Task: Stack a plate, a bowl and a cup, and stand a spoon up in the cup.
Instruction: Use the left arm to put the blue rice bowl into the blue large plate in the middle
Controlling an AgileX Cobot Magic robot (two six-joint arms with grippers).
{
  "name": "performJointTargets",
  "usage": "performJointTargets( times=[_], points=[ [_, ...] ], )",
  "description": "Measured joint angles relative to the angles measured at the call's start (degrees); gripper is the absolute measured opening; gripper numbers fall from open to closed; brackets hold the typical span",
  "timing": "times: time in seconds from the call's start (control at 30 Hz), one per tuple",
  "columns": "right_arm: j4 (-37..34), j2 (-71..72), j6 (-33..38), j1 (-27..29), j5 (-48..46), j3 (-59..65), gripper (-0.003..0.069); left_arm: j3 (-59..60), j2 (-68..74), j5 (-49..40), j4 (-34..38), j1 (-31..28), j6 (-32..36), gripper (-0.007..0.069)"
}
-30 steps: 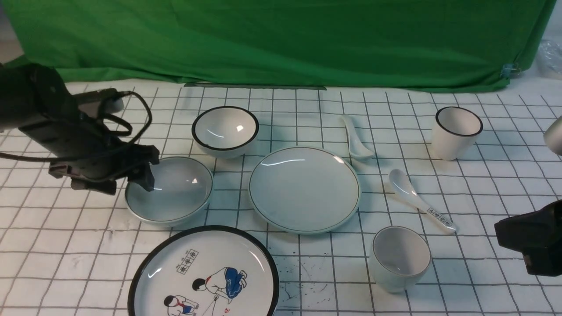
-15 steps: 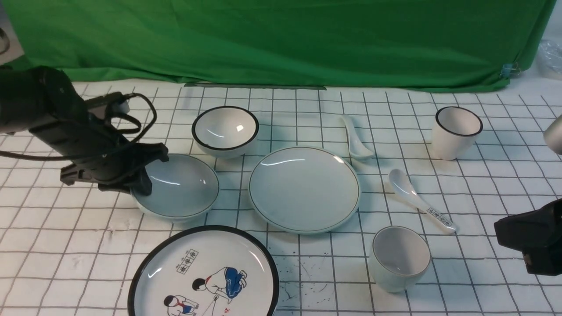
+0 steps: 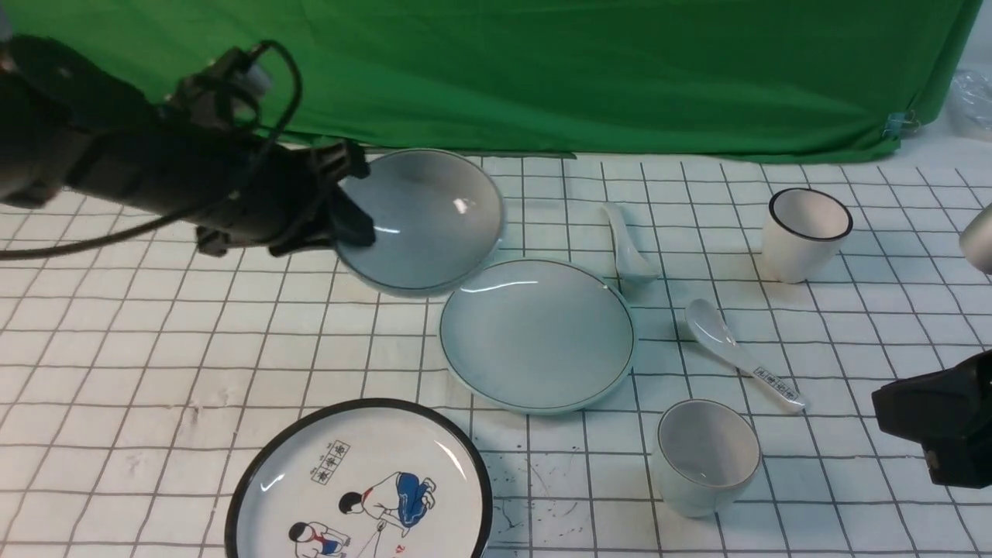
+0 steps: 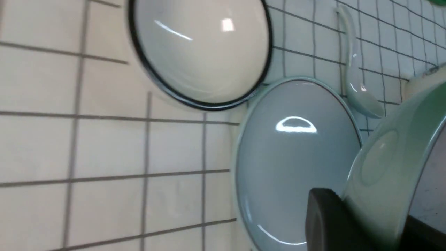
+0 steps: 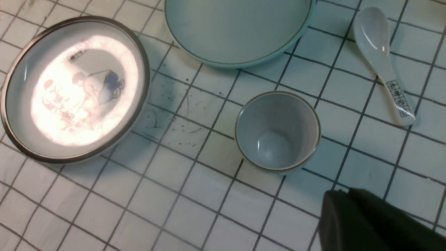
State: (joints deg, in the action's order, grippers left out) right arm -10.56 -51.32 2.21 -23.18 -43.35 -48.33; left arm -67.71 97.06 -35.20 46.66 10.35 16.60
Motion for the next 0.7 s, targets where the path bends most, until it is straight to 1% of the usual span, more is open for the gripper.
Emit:
performJointTargets(
  times=[0.07,0.27,0.33,0.5,0.57,0.63,0.7],
  points=[
    [0.00,0.00,0.00,0.00,0.00,0.00,0.0054,-0.79,2.94,3.08,0.38,5.12,0.07,0.0053],
    [0.00,0.00,0.00,0.00,0.12,0.00,0.0056,-7.91,13.01,3.96,0.43,10.96,-0.71,0.0053],
    [0.00,0.00,0.00,0.00,0.12,0.00,0.0058,-10.64,16.44,3.42,0.31,11.64,-1.75,0.0053],
    [0.25,0.00,0.19,0.00,0.12,0.00,0.0062,-12.97,20.23,2.43,-1.79,12.00,-4.30,0.0053],
    [0.35,-0.13,0.19,0.00,0.17,0.00,0.0074,-13.00,20.82,2.36,-4.92,12.00,-5.82,0.0057],
    [0.35,-0.57,0.20,0.00,0.17,0.00,0.0089,-13.05,20.86,2.53,-6.71,12.00,-6.50,0.0068],
    [0.35,-2.04,0.20,0.00,0.17,-0.12,0.0139,-13.11,20.86,2.72,-8.33,12.00,-7.08,0.0095]
  ],
)
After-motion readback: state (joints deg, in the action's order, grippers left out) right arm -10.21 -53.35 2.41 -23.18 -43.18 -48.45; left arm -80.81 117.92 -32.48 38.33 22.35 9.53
